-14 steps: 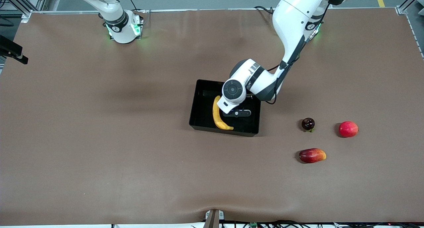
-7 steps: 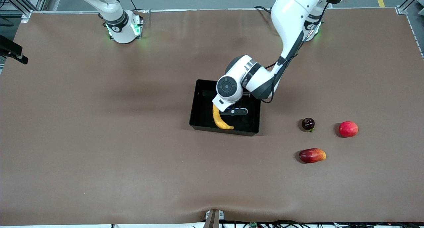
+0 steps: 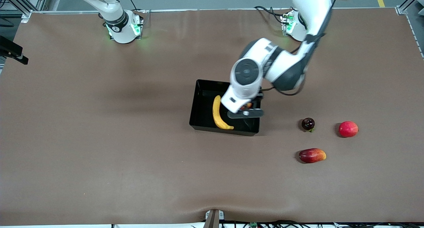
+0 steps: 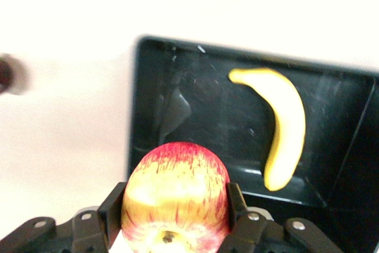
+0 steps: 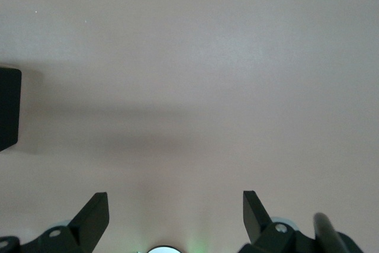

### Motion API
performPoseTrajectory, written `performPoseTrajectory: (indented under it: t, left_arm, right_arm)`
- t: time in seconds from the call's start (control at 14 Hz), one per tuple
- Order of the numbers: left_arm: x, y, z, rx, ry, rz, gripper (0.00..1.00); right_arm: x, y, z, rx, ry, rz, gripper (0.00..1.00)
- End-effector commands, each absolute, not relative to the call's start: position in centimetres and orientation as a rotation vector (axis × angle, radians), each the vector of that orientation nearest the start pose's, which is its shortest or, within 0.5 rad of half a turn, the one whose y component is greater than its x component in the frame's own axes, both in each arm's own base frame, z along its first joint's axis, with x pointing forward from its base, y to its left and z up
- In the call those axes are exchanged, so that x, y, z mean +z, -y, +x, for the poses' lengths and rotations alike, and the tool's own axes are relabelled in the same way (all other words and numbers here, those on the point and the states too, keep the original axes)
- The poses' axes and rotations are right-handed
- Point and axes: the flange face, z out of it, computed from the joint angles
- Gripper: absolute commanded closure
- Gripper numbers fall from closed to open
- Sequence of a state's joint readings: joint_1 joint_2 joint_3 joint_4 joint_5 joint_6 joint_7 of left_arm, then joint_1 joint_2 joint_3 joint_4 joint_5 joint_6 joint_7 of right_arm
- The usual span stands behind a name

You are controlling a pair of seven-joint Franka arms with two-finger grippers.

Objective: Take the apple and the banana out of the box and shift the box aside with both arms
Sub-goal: 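Lift the apple out and carry it beside the mango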

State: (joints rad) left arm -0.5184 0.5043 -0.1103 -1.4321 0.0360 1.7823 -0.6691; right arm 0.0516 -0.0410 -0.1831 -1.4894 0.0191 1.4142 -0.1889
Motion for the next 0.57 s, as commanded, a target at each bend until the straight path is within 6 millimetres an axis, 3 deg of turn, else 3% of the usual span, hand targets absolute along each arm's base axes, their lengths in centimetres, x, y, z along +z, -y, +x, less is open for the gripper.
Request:
performPoseTrajectory:
  t: [0.0, 0.21, 0.36, 0.5]
  left_arm:
    - [41.4, 32.7, 58.8, 0.191, 0.085, -3.051, 1.0]
    - [41.2, 25.5, 61.6, 0.238, 0.175, -3.036, 1.0]
    - [39.8, 21.4, 62.8, 0.282, 0.245, -3.023, 1.0]
    - [36.9, 17.9, 63.9, 0.319, 0.259, -2.973, 1.0]
  right_arm:
    - [67.2, 7.2, 52.3, 0.047, 0.087, -3.105, 0.0]
    - [67.2, 7.2, 52.3, 0.048, 0.087, -3.107, 0.0]
    - [67.2, 7.2, 52.3, 0.048, 0.087, -3.107, 0.0]
    - [67.2, 7.2, 52.3, 0.048, 0.087, -3.107, 0.0]
